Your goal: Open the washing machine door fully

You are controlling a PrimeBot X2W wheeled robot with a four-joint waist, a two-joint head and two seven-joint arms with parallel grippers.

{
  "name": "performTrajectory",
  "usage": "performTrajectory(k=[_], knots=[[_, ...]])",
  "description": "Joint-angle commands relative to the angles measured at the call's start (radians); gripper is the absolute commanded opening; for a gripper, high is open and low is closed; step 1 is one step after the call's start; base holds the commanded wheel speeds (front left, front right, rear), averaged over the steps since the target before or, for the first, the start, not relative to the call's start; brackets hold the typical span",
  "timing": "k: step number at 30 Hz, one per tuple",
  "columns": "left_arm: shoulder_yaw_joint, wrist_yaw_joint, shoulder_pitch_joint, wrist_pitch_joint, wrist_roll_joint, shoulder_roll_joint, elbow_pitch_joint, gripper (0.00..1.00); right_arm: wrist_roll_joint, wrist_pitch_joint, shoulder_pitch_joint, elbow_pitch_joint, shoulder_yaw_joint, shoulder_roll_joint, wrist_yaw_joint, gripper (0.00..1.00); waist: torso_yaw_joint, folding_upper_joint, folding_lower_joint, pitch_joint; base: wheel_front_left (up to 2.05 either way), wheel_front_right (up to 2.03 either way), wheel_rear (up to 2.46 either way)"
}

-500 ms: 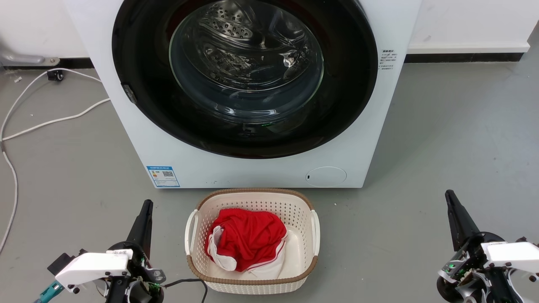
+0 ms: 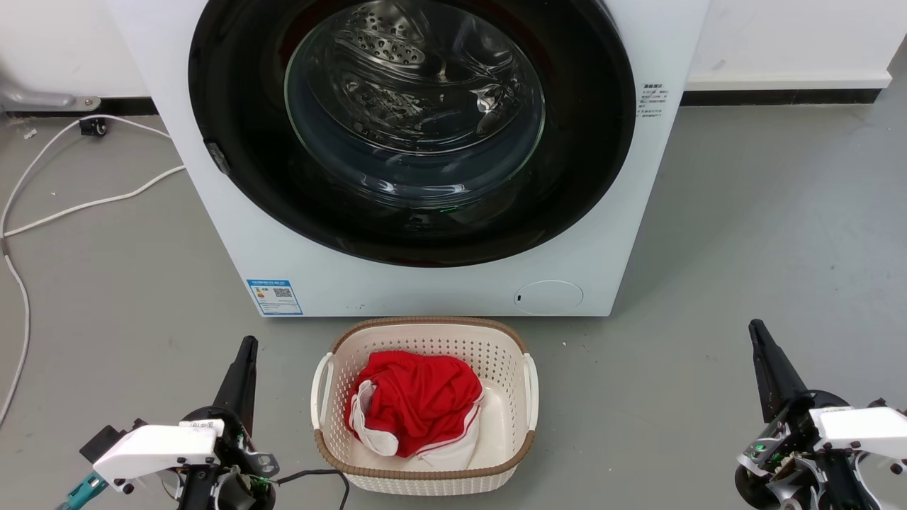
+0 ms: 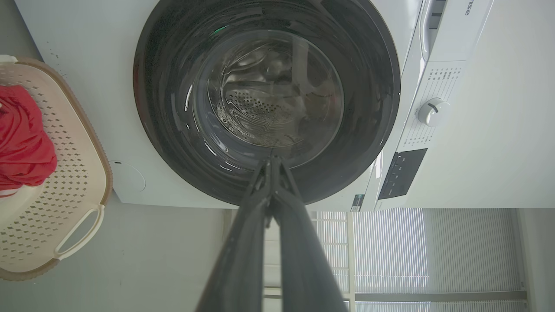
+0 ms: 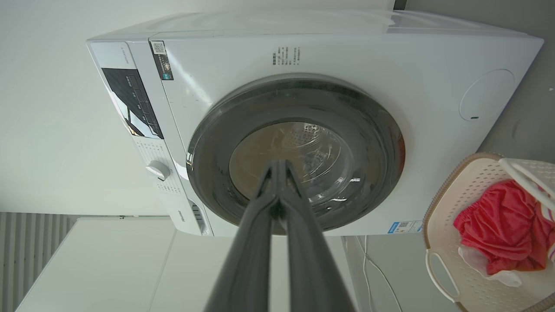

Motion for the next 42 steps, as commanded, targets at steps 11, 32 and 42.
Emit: performTrajectory(k=[11,32,42], knots=[[-0.018,0.000,0.004,-0.019,0.008,-0.002,-0.002,1.00,-0.010,-0.020,0.010,-0.009,0.010,0.002,0.000,1.00,0.000,-0.0001,0.0000,0.000,0.00,0.00,0.00],[-0.028,0.000,-0.006,-0.115,0.292,-0.003,-0.111,1.00,-0.424,-0.115,0.035,-0.123,0.030,0.004,0.000,1.00,0.003,-0.0001,0.0000,0.006,0.00,0.00,0.00],[-0.056,0.014,-0.008,-0.153,0.522,-0.003,-0.152,1.00,-0.677,-0.153,0.051,-0.165,0.046,0.005,0.000,1.00,0.007,-0.0001,0.0000,0.008,0.00,0.00,0.00]])
